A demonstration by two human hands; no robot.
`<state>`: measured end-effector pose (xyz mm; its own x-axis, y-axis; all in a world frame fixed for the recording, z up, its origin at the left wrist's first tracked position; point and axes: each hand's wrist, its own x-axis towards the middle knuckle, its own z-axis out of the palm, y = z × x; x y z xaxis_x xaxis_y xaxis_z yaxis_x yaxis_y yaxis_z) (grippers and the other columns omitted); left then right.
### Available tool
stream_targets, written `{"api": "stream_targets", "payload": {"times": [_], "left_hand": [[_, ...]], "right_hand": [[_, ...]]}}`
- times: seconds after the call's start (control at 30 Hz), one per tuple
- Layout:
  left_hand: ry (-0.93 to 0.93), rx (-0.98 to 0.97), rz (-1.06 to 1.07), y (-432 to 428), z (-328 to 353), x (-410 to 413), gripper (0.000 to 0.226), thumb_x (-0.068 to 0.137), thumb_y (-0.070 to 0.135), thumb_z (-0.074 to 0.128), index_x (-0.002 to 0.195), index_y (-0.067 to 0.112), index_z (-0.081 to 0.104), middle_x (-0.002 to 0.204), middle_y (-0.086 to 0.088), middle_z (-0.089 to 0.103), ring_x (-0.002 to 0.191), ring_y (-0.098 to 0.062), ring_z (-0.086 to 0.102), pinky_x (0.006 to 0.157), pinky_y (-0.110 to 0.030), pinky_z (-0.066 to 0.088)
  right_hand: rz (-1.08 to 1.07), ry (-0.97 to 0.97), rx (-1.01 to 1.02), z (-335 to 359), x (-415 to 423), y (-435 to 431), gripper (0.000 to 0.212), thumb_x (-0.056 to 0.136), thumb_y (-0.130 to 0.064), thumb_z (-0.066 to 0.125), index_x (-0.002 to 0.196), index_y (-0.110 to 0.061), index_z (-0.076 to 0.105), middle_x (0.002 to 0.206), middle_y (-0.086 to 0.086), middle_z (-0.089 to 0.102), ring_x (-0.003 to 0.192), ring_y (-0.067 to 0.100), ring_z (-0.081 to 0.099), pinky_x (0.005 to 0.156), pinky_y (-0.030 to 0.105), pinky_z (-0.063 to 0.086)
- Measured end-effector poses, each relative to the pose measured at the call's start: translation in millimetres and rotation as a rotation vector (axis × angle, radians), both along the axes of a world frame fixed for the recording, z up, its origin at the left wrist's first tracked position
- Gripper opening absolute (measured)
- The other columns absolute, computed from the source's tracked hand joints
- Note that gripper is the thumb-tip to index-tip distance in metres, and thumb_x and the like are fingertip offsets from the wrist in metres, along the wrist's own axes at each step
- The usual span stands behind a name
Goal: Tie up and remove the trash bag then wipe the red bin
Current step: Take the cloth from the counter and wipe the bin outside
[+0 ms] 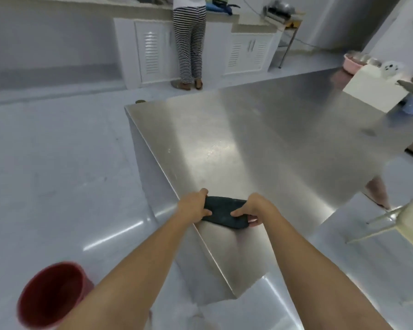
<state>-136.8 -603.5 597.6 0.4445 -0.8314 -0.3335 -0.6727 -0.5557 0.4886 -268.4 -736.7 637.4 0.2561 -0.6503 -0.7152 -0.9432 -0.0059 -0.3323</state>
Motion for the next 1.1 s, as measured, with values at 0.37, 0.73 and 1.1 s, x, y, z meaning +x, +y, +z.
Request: {"api": "stream_targets", "payload": {"times": [0.37,0.73,1.1], "left_hand": [[0.833,-0.423,0.616,143.8,43.9,45.6,0.030,0.084,0.009,0.068,0.112,0.012,0.059,0.117,-0.012,0.064,0.103,-0.025,0.063,0.085,-0.029,0.057],[0.799,-0.744,1.194,335.8,16.8,64.1,0.033,0.078,0.016,0.078,0.107,0.019,0.063,0.112,-0.007,0.069,0.100,-0.021,0.067,0.082,-0.030,0.057],[0.724,-0.404,1.373,396.8,-96.8,38.9,0.031,0.090,0.029,0.063,0.117,0.015,0.056,0.103,0.002,0.067,0.089,-0.014,0.065,0.066,-0.021,0.052]], "right_hand": [[0.357,-0.301,0.490,32.6,96.2,38.7,0.042,0.081,-0.019,0.076,0.119,-0.012,0.062,0.113,0.009,0.067,0.098,0.024,0.067,0.081,0.037,0.059],[-0.247,-0.846,1.156,-34.7,183.4,274.5,0.035,0.090,-0.022,0.064,0.122,-0.007,0.061,0.106,0.007,0.073,0.097,0.018,0.069,0.091,0.027,0.054],[-0.331,-0.520,0.927,-160.3,204.3,367.8,0.031,0.102,-0.022,0.044,0.133,-0.017,0.048,0.121,0.010,0.062,0.095,0.026,0.064,0.071,0.041,0.054]]}}
